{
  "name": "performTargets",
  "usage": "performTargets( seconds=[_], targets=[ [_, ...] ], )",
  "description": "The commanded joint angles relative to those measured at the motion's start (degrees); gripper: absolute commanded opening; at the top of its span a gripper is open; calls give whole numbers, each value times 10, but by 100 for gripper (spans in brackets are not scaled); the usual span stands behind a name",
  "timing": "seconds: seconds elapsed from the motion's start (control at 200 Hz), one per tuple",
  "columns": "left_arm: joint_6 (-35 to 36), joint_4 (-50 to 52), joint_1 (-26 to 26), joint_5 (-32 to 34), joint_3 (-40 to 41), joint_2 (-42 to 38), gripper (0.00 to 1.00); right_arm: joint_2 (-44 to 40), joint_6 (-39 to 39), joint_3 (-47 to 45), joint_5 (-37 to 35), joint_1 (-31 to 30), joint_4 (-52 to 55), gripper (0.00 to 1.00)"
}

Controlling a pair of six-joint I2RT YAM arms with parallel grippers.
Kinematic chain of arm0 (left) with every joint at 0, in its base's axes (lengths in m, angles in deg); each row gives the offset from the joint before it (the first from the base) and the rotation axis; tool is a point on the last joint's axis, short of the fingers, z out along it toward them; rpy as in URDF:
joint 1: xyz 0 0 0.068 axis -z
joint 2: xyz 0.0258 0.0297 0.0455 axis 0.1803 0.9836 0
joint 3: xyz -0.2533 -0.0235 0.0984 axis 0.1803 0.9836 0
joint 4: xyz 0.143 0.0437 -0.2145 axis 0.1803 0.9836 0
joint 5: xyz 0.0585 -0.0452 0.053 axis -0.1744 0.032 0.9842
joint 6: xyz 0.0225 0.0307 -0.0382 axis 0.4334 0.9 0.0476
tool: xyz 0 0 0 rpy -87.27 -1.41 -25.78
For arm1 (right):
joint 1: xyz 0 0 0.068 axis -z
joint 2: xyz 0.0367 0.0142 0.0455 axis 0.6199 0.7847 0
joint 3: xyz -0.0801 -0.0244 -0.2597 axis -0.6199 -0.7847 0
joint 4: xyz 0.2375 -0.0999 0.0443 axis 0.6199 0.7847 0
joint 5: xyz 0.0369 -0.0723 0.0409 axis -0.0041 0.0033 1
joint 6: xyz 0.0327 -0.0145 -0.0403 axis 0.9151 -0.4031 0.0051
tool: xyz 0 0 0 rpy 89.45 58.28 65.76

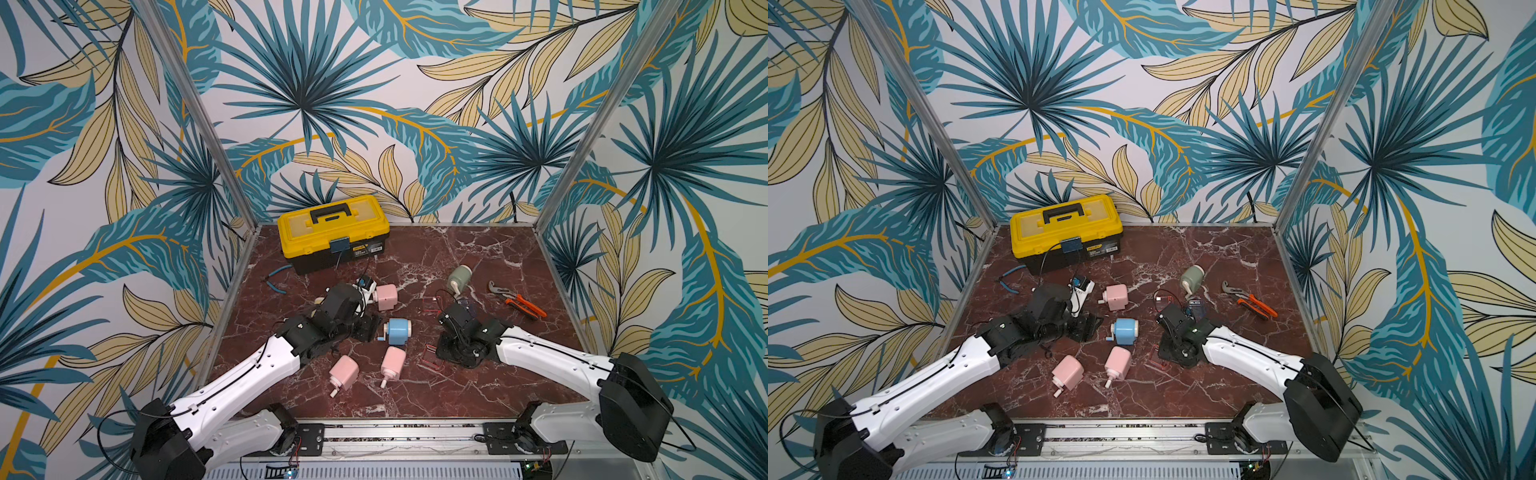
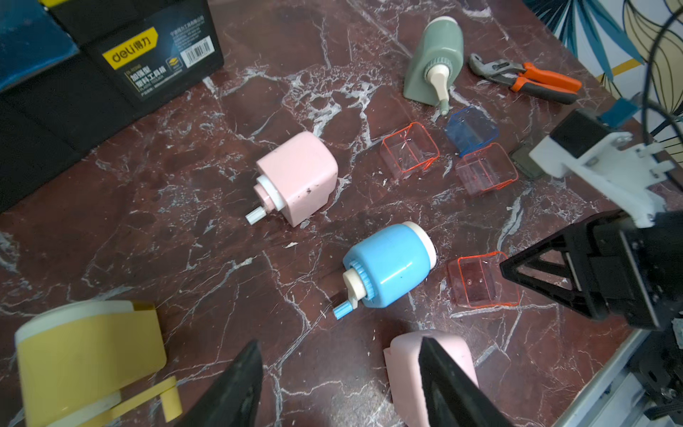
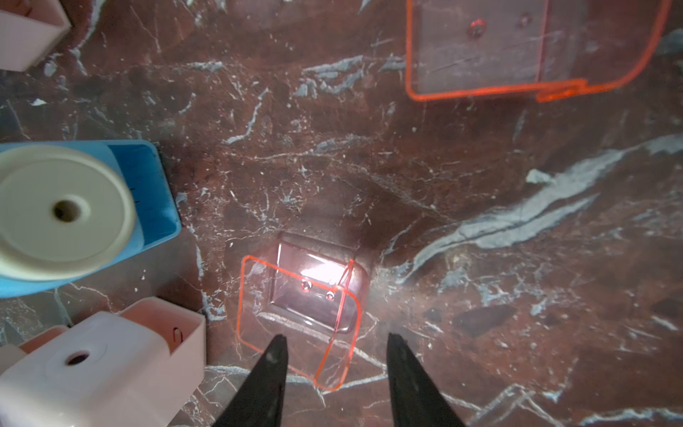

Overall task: Put the tray back into the pencil sharpener
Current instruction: Pick up the pencil sharpener from the center of the board.

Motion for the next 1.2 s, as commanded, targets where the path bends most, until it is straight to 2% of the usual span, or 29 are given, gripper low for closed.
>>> performTargets(
  seconds=[0.0,0.255,0.681,0.991,1.197],
  targets=[
    [-8,-72,13,34,21,-26,68,10,23,-13,-13,-3,-16,42],
    [23,-76,14,29,43,-53,69,33,31,-18,-14,-5,-28,33],
    [26,-80,14,56,63,-100,69,50,38,-33,-5,-12,-48,21],
    [32,-80,14,47,74,-118,70,54,11,-29,-9,-14,-26,9],
    [20,-80,14,69,77,-124,73,30,-44,-16,-29,-13,44,4]
  ],
)
